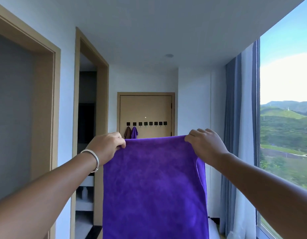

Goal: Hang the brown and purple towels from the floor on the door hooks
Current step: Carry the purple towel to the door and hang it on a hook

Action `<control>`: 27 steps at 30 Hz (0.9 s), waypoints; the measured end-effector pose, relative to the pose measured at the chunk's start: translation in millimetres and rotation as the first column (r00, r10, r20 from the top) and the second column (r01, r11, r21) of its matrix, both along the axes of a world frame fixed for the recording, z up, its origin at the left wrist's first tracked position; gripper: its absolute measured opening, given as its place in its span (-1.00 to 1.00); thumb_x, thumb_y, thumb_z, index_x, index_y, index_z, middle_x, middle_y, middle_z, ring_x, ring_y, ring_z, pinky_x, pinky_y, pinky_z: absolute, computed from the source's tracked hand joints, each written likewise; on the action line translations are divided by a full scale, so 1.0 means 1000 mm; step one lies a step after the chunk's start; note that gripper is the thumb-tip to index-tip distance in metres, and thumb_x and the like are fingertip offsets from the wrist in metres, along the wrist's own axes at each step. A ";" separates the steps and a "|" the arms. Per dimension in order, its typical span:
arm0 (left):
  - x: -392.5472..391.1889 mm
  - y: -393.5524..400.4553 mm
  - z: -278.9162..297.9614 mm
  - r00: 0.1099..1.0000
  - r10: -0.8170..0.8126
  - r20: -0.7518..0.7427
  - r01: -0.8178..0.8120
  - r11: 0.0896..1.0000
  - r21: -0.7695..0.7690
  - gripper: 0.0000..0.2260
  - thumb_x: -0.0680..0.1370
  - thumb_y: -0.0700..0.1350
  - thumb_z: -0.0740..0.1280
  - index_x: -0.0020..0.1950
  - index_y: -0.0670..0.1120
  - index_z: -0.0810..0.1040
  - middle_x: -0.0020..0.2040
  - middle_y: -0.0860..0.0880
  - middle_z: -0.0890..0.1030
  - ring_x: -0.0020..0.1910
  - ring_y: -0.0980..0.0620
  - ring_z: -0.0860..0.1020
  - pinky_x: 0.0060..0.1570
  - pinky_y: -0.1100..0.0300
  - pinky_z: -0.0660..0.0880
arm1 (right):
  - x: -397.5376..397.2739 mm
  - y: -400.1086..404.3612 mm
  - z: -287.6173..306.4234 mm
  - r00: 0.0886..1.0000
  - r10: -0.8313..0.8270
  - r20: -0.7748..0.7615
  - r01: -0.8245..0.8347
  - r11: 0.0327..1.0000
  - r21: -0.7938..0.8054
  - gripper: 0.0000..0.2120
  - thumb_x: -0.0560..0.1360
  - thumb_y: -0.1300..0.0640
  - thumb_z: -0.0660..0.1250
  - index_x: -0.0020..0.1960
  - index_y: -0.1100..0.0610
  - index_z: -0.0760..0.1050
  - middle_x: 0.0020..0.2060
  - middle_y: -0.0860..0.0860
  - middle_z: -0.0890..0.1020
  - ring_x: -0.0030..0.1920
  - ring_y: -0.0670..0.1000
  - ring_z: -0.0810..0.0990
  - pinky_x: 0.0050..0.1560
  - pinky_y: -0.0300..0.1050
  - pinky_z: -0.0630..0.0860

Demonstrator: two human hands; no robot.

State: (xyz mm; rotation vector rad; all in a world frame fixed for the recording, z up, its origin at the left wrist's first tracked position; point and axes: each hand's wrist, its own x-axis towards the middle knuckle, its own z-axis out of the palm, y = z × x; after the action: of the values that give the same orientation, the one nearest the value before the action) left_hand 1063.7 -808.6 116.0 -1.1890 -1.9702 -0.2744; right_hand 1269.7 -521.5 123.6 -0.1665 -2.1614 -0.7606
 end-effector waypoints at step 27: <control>-0.266 0.237 0.012 0.986 0.149 -0.077 -0.163 0.964 -0.210 -0.48 0.43 -0.41 0.21 0.15 0.17 0.31 0.16 0.17 0.32 0.09 0.12 0.37 -0.17 0.21 0.43 | -0.306 0.246 0.008 0.945 0.281 0.171 -0.262 0.957 -0.122 -0.55 0.55 0.28 0.18 0.32 -0.12 0.42 0.16 -0.11 0.52 0.11 -0.03 0.52 -0.04 -0.15 0.51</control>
State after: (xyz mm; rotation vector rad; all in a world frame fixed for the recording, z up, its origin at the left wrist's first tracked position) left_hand 797.3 -571.4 127.9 -1.1532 -2.0659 0.0588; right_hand 964.1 -275.1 131.2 0.1582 -2.3370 -0.5291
